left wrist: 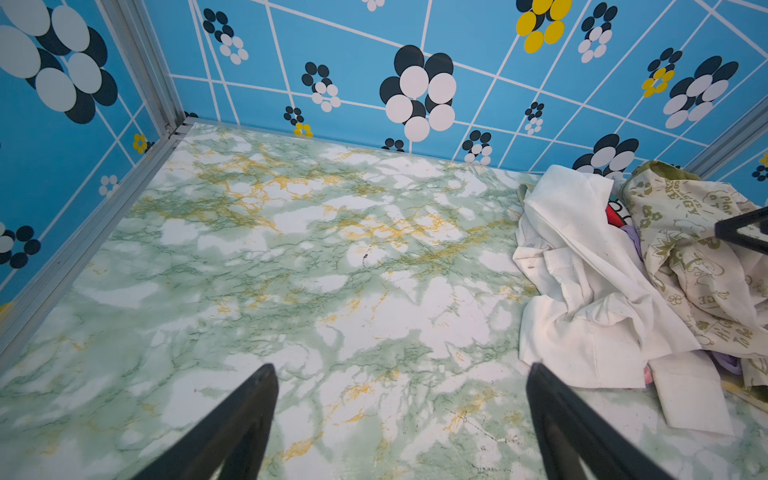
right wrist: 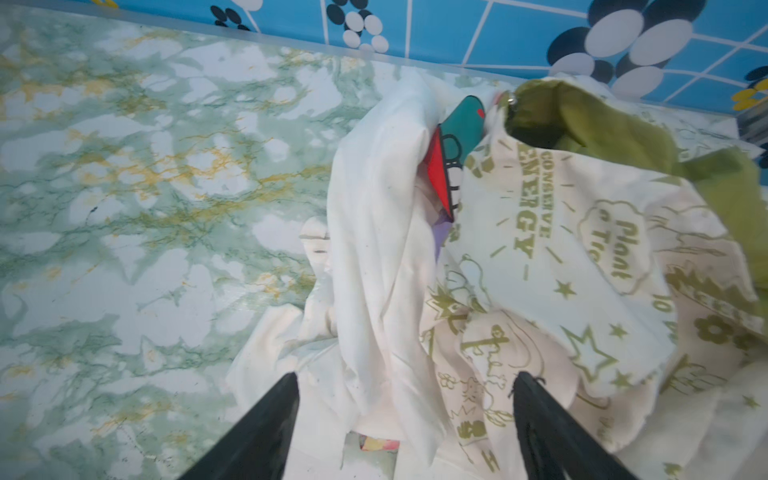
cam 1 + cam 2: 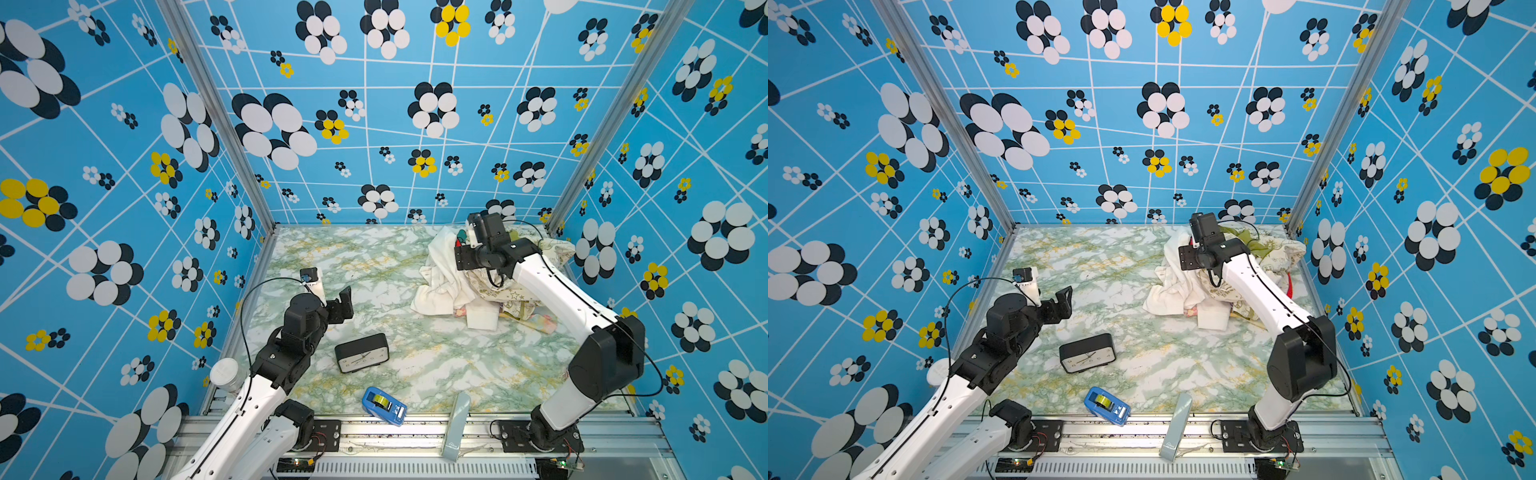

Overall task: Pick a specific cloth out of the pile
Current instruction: 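Move the right gripper to the white shirt and grasp its edge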

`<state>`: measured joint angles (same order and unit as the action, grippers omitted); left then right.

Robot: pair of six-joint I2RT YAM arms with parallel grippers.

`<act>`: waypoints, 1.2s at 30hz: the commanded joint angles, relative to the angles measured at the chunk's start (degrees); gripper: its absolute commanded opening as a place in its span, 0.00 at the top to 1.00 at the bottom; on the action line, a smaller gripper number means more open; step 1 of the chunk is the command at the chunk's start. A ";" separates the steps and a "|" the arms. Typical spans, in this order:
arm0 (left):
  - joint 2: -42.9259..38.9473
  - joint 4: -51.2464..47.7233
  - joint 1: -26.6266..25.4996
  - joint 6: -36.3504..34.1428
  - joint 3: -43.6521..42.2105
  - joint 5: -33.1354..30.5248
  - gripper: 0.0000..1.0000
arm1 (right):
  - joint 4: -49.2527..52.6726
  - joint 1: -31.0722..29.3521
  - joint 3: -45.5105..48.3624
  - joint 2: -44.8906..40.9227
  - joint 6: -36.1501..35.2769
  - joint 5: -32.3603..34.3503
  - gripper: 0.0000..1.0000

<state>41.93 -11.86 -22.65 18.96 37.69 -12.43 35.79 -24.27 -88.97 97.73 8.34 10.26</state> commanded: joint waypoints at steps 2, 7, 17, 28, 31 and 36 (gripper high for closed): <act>1.21 -0.27 -0.37 -0.45 2.21 0.15 0.05 | 1.44 -3.05 -5.28 7.85 0.86 -2.32 0.18; 1.57 -0.36 -0.50 -0.55 1.98 0.09 0.05 | 3.01 -4.20 -10.08 15.15 0.85 0.90 0.18; 1.61 -1.08 -0.49 -0.60 1.97 0.12 0.05 | 10.10 -4.20 -15.58 21.27 -0.38 9.16 0.18; 1.41 -1.24 -0.64 -0.11 1.33 -0.14 0.05 | 5.72 -3.61 -12.48 24.40 -1.88 5.88 0.17; 1.32 -1.67 -0.85 0.01 1.44 -0.06 0.05 | 6.95 -3.17 -14.12 26.43 -1.74 7.10 0.17; 0.87 -1.94 -0.95 0.10 1.24 -0.49 0.05 | 6.86 -1.87 -13.74 26.54 -1.21 7.44 0.17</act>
<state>43.38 -12.51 -23.03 18.90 38.11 -12.43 42.48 -27.07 -102.65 124.42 7.05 17.47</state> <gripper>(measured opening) 0.950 0.831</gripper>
